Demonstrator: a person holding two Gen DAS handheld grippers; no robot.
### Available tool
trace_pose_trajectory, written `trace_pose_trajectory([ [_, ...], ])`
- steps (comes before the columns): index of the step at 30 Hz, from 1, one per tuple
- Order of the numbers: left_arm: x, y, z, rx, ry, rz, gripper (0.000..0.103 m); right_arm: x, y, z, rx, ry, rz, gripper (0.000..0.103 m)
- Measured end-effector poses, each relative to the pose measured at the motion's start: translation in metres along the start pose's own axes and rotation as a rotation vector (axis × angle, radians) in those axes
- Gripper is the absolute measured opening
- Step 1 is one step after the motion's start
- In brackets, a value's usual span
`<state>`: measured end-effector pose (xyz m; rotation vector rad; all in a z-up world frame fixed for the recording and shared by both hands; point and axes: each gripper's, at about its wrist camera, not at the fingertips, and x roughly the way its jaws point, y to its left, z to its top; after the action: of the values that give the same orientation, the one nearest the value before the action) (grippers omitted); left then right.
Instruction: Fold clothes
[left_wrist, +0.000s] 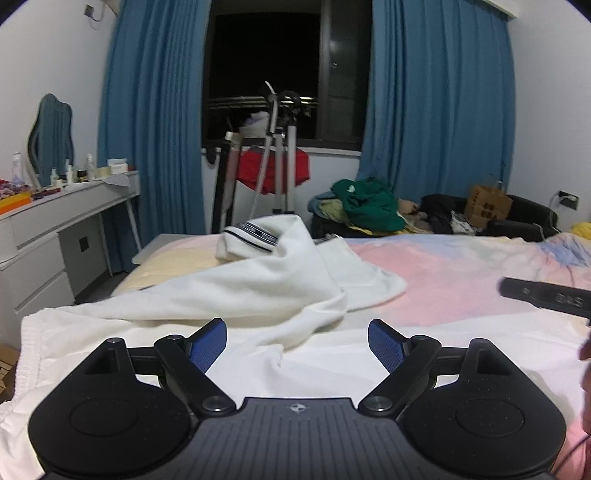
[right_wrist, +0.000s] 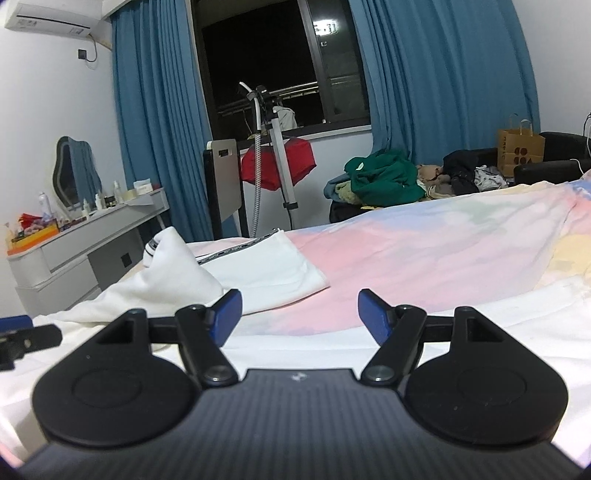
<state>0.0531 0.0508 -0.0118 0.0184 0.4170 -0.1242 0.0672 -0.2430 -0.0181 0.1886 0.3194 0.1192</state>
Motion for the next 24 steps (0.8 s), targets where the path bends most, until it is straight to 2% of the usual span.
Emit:
trace_pose_trajectory([
  [4,-0.003,0.002,-0.001,-0.019,-0.009,0.026,0.087,0.015,0.005,-0.005,-0.016,0.017,0.002,0.071],
  [8,-0.003,0.006,-0.003,-0.044,-0.006,0.058,0.09,0.037,0.005,-0.013,0.027,0.076,0.047,0.071],
  [11,0.001,0.007,-0.007,-0.071,0.011,0.076,0.09,0.062,-0.001,-0.02,0.119,0.164,0.111,0.071],
  [15,0.006,0.004,-0.014,-0.081,0.034,0.103,0.09,0.1,-0.013,-0.024,0.309,0.251,0.201,0.068],
  [20,0.018,-0.007,-0.02,-0.059,0.055,0.139,0.09,0.137,-0.028,-0.037,0.514,0.291,0.282,0.067],
  [24,0.034,-0.01,-0.016,-0.063,0.051,0.137,0.09,0.17,-0.04,-0.04,0.639,0.311,0.277,0.067],
])
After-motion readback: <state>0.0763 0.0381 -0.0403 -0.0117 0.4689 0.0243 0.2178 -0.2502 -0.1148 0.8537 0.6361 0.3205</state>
